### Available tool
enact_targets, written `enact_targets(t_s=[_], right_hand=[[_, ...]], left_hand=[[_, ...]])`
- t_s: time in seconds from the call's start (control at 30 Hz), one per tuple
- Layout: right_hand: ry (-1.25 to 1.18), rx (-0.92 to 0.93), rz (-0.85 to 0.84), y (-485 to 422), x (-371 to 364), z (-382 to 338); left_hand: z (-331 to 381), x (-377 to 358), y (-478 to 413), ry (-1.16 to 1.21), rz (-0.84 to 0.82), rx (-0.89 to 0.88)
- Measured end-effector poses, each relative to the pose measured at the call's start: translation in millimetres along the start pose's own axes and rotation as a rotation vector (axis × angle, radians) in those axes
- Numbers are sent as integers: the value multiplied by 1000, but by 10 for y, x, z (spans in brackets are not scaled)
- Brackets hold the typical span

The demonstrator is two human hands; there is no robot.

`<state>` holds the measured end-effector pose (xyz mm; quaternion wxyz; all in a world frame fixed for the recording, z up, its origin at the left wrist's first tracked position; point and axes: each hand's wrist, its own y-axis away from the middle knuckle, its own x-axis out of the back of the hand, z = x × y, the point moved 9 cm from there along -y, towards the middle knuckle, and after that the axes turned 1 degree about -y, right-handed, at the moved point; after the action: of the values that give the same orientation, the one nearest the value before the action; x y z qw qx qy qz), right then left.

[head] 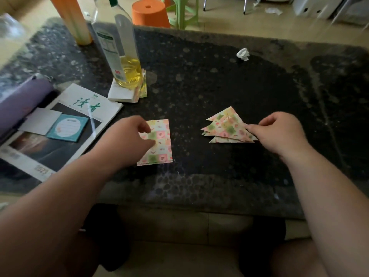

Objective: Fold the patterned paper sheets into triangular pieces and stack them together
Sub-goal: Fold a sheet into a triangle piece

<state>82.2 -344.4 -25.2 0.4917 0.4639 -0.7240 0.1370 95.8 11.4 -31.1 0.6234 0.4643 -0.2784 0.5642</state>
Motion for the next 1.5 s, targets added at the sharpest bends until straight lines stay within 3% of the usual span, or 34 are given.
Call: enact_targets(t_s=[0.07,0.13,0.23,0.33,0.73,0.87,1.03,1.27,1.5], right_hand=[[-71,82,-38,115,-121,-189],[-212,151,-194,303,-416,-410],[-566,-5,-573,690,-994,-666],[-753,-117,-730,868,-1322,-886],[-736,-177,-696,869,-1497,-1057],[-588,-77,-695,885,-1554,-1100],[-250,169,-508,836,-1530,-1143],[-421,7,-689,893,-1580,-1089],[-417,39,-844,927,-1654,-1031]], left_hand=[[-124,-129,7,-62,-63,22],[-158,-221,28,-99,-91,16],[-171,-256,47,-142,-79,-4],[-196,-273,65,-134,-79,-17],[-252,-360,81,-150,-56,-76],[-241,-372,107,-161,-48,-93],[-223,-387,119,-195,-72,-98],[-228,-360,127,-150,-36,-94],[-267,-359,104,-111,-54,-61]])
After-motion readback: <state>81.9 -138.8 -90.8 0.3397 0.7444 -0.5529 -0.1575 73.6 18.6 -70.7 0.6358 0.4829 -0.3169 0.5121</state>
